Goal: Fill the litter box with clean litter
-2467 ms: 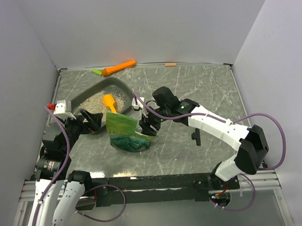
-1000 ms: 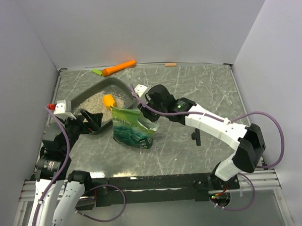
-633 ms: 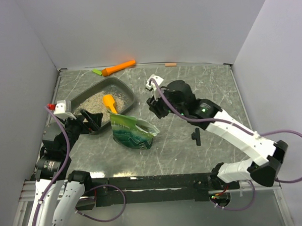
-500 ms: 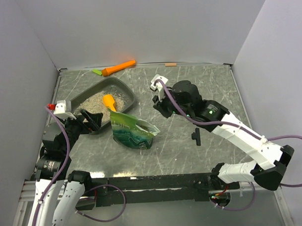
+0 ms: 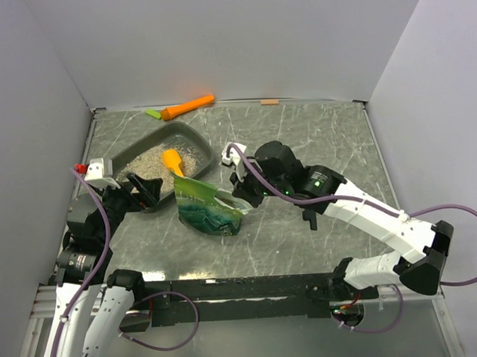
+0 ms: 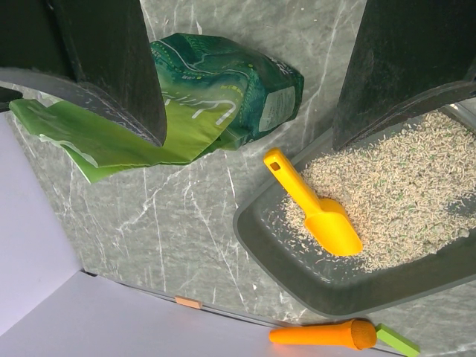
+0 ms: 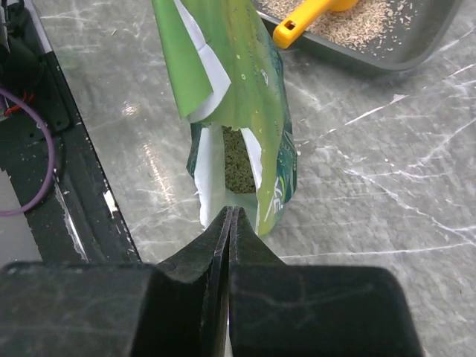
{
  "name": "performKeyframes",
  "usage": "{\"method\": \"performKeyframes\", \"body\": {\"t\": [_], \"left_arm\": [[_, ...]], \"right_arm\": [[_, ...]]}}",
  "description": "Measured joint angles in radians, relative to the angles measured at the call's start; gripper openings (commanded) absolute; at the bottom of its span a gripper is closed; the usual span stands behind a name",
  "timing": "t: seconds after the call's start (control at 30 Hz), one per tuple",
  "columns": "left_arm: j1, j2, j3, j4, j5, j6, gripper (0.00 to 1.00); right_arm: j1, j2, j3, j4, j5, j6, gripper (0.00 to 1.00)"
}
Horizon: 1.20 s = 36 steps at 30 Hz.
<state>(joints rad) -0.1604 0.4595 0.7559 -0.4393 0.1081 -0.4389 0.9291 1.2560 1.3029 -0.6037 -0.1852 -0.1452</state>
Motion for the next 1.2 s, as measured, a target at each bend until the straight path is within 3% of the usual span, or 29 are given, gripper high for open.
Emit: {"method": "performKeyframes", "body": {"t": [0.67,0.8,0.9,0.97,1.03,1.2], "left_arm": [[0.0,-0.001,0.0,0.0,0.0,0.0,0.97],[0.0,-0.001,0.0,0.0,0.0,0.0,0.97],[0.0,-0.001,0.0,0.0,0.0,0.0,0.97],[0.0,-0.001,0.0,0.0,0.0,0.0,0.97],[0.0,-0.001,0.0,0.0,0.0,0.0,0.97],[0.0,-0.001,0.0,0.0,0.0,0.0,0.97]], "right_arm": [[0.005,0.128,-0.015,0.043,-0.019,0.026,0.0],[0.005,0.159,-0.015,0.043,-0.017,0.026,0.07],[0.005,0.177,-0.016,0.048,-0.016,0.027,0.17],[0.005,0.185,-0.02,0.055,-0.018,0.029,0.49],[0.005,0.194,-0.021,0.059,-0.02,0.034,0.99],[0.007,0.196,-0.021,0.06,-0.028,0.024,1.0]]}}
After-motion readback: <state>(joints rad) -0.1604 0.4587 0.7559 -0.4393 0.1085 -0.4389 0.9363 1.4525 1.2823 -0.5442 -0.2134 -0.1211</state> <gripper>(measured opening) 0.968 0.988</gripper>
